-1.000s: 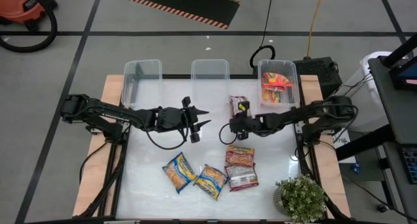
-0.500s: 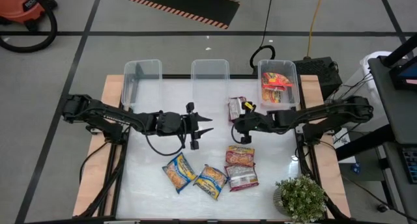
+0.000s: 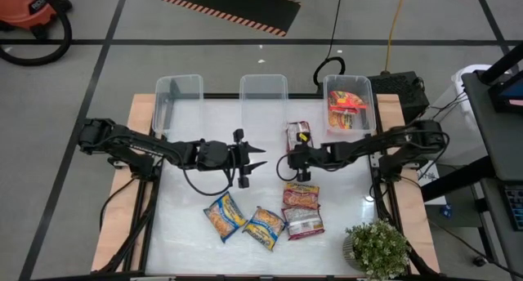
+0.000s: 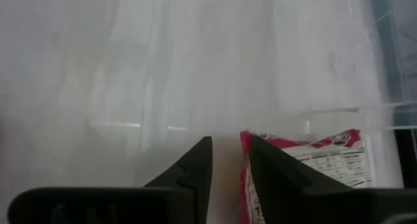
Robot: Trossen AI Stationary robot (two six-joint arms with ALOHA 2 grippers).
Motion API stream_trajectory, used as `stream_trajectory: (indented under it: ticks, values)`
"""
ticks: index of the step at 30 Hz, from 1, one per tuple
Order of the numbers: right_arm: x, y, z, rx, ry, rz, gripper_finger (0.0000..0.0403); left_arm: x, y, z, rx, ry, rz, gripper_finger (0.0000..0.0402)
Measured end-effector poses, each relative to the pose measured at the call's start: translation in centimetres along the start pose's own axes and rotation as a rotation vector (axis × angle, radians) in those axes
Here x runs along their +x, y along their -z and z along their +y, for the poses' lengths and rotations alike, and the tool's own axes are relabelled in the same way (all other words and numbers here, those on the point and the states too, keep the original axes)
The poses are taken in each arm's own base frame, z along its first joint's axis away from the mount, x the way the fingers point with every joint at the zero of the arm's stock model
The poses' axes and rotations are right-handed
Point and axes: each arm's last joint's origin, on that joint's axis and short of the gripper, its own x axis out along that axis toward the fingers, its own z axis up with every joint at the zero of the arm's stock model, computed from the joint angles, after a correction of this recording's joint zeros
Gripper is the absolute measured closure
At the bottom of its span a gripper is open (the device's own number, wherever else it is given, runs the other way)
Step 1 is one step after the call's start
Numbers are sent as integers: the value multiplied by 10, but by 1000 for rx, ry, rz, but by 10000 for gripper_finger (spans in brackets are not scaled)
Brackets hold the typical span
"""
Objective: Sort Maruchan noodles
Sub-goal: Put the top red noodle pack into the middle transparent bin
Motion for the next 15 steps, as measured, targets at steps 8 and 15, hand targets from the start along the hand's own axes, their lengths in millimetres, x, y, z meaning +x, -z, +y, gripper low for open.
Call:
stream_trajectory:
  ticks: [8, 15]
  values:
    - [4, 2, 1, -33, 1, 15, 258, 0, 2, 1, 11, 1, 23, 238]
    - [6, 6, -2, -37, 10, 33, 240, 2, 6, 7, 10, -16, 51, 238]
